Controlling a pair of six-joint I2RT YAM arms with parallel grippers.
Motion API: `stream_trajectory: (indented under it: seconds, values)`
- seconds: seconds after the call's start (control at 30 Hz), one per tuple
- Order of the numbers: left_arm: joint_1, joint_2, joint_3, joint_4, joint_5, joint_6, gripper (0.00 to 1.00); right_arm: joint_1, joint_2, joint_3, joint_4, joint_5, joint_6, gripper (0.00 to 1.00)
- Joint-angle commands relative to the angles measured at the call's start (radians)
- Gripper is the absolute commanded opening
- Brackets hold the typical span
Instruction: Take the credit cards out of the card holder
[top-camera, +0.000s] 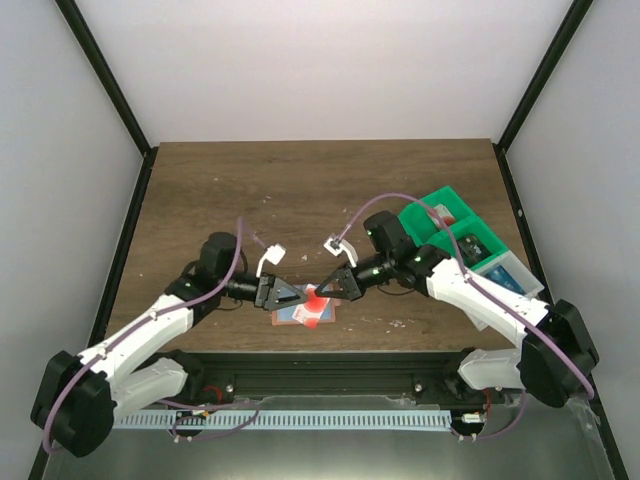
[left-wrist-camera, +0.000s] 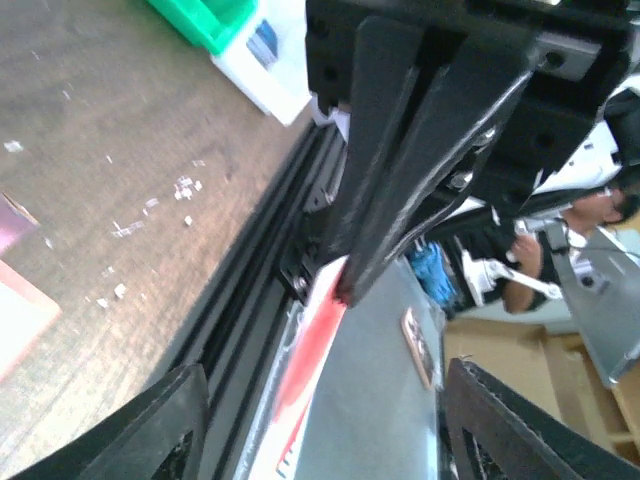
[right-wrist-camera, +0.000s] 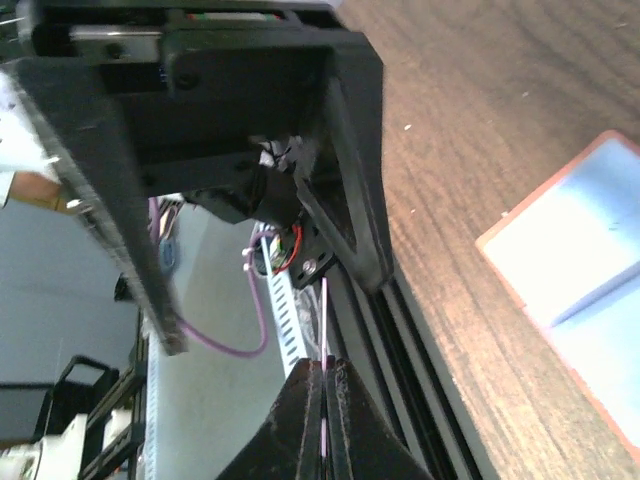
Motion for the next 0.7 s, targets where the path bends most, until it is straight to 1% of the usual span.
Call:
stream_trajectory:
  seconds: [0.0, 0.1, 0.13, 0.27, 0.43, 0.5, 0.57, 0.67]
  values:
    - [0.000, -0.060, 0.068, -0.102, -0.185, 0.080, 0.74, -0.029, -0.051, -0.050, 0.170, 0.114, 0.155, 0.01]
    - [0.001, -0.093, 0.104, -0.164, -0.309, 0.115, 0.98, -0.070, -0.061, -0.077, 0.236, 0.162, 0.242, 0.00]
    - [0.001, -0.103, 0.117, -0.180, -0.348, 0.126, 1.00, -0.082, -0.062, -0.080, 0.254, 0.186, 0.266, 0.01]
    - [0.000, -0.142, 0.158, -0.227, -0.511, 0.168, 1.00, -0.117, -0.081, -0.084, 0.293, 0.369, 0.359, 0.01]
    - [-0.001, -0.175, 0.181, -0.244, -0.617, 0.199, 1.00, -0.182, -0.085, -0.097, 0.328, 0.603, 0.474, 0.00]
    - [0.000, -0.181, 0.172, -0.246, -0.666, 0.220, 1.00, -0.210, -0.090, -0.118, 0.371, 0.711, 0.517, 0.01]
    - [0.000, -0.180, 0.164, -0.258, -0.692, 0.246, 1.00, -0.229, -0.106, -0.146, 0.414, 0.813, 0.572, 0.01]
    - [0.000, -0.175, 0.157, -0.278, -0.693, 0.257, 1.00, -0.243, -0.122, -0.179, 0.466, 0.970, 0.639, 0.00]
